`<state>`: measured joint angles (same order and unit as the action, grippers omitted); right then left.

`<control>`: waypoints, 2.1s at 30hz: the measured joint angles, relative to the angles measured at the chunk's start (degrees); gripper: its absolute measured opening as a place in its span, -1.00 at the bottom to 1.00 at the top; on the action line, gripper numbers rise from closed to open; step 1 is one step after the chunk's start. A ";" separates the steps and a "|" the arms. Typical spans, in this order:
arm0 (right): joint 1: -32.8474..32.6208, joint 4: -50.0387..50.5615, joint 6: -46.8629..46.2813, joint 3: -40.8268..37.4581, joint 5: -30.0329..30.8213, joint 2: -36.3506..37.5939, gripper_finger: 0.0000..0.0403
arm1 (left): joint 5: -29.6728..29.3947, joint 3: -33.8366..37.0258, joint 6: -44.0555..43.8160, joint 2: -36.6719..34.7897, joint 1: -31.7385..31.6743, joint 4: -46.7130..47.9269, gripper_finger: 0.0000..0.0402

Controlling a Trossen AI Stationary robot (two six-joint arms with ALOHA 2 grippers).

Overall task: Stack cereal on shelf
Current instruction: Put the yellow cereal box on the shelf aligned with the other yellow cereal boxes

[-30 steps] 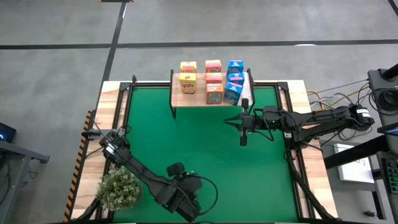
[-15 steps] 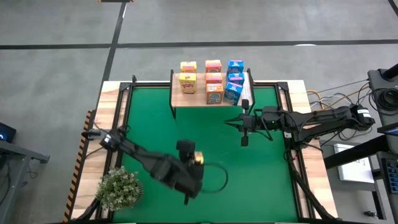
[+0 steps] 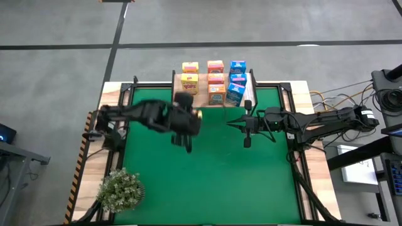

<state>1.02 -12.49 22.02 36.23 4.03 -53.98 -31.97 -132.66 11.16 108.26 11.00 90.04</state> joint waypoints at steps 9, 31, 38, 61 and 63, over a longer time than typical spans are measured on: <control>0.00 0.31 -1.33 0.00 0.00 -0.02 -0.94 | 16.28 0.07 8.94 -2.88 -15.40 0.02 -0.22; 0.00 3.65 -6.30 -0.02 0.00 -0.15 -0.94 | 33.59 9.50 21.18 -2.64 -34.23 -9.35 -0.22; 0.00 3.67 -6.15 -0.02 0.00 -0.15 -0.94 | 34.35 11.86 21.18 -2.44 -35.69 -12.85 -0.22; -0.02 3.69 -5.60 -0.02 0.00 -0.13 -0.94 | 34.58 11.76 19.23 -2.42 -35.88 -13.90 -0.14; 0.00 3.69 -5.66 -0.02 0.00 -0.13 -0.94 | 34.33 11.74 19.23 -2.42 -35.88 -13.97 -0.08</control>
<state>1.02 -8.80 16.36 36.21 4.03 -54.11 2.36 -120.92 30.39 105.84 -24.88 76.07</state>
